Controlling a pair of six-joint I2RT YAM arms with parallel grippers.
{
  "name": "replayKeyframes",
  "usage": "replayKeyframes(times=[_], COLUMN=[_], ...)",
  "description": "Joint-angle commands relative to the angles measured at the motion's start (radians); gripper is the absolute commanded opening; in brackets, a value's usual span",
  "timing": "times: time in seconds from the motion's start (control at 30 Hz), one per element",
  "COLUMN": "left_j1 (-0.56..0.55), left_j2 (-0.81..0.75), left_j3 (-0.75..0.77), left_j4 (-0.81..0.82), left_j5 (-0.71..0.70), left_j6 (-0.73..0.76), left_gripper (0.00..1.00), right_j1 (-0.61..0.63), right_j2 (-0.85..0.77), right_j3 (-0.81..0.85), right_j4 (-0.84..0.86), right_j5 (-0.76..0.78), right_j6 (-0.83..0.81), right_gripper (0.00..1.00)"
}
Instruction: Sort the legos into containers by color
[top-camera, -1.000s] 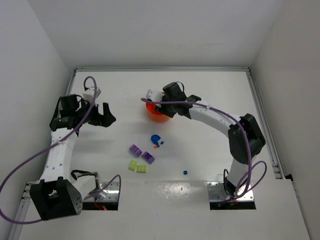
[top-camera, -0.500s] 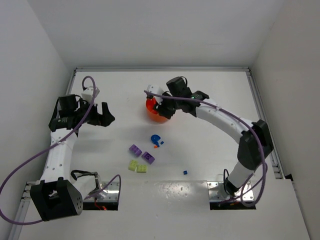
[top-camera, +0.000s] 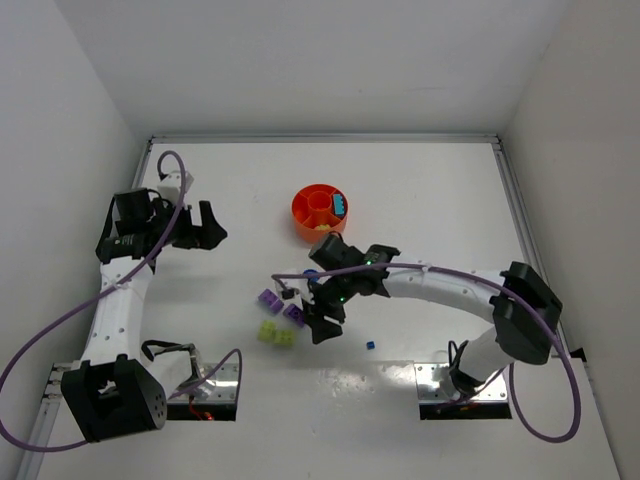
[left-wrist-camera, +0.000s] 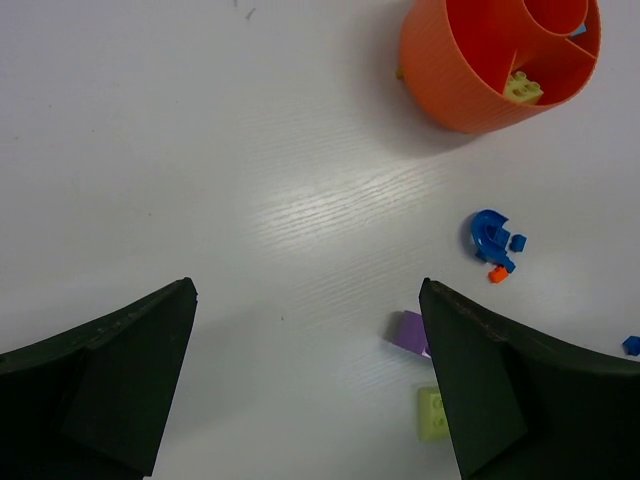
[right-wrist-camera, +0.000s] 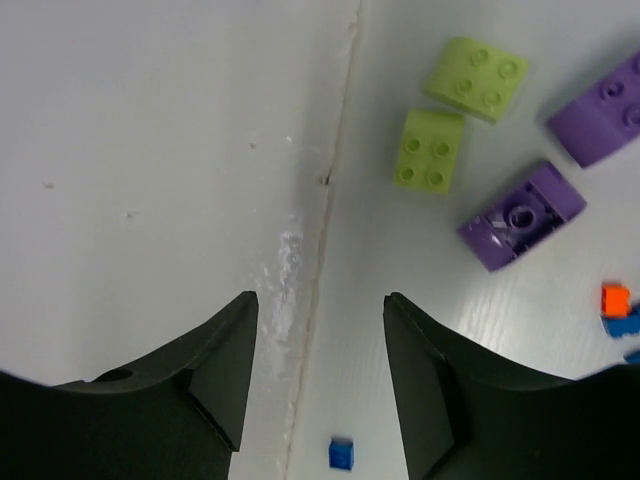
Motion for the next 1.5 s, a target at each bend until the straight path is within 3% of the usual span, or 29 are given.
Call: replayKeyframes(times=[0.0, 0.1, 0.5, 1.17, 1.47], left_j1=[0.019, 0.028, 0.037, 0.046, 0.046], left_j2=[-0.013, -0.002, -0.027, -0.036, -0.027], left_j3=[-0.002, -0.002, -0.011, -0.033, -0.023], left_j4=[0.057, 0.057, 0.067, 0.067, 0.067], left_j5=[-0.003, -0.003, -0.012, -0.021, -0.021], left_j6=[-0.027, -0.047, -0.047, -0.047, -0.047], left_gripper=[1.00, 1.00, 1.00, 1.00, 1.00], right_j1=[0.075, 0.135, 0.247, 0.265, 0.265], right_j2=[0.032, 0.066, 0.216, 0.442, 0.491], right_j3=[0.017, 0.028, 0.114, 0.276, 0.306], right_j4=[0.099, 0.174, 0.198, 0.122, 0.102], right_j5=[0.069, 0.209, 0.467, 0.496, 0.507], right_j6=[0.021, 0.084, 0.144, 0.134, 0.134], right_gripper=[0.53, 0.51, 0.51, 0.56, 0.39])
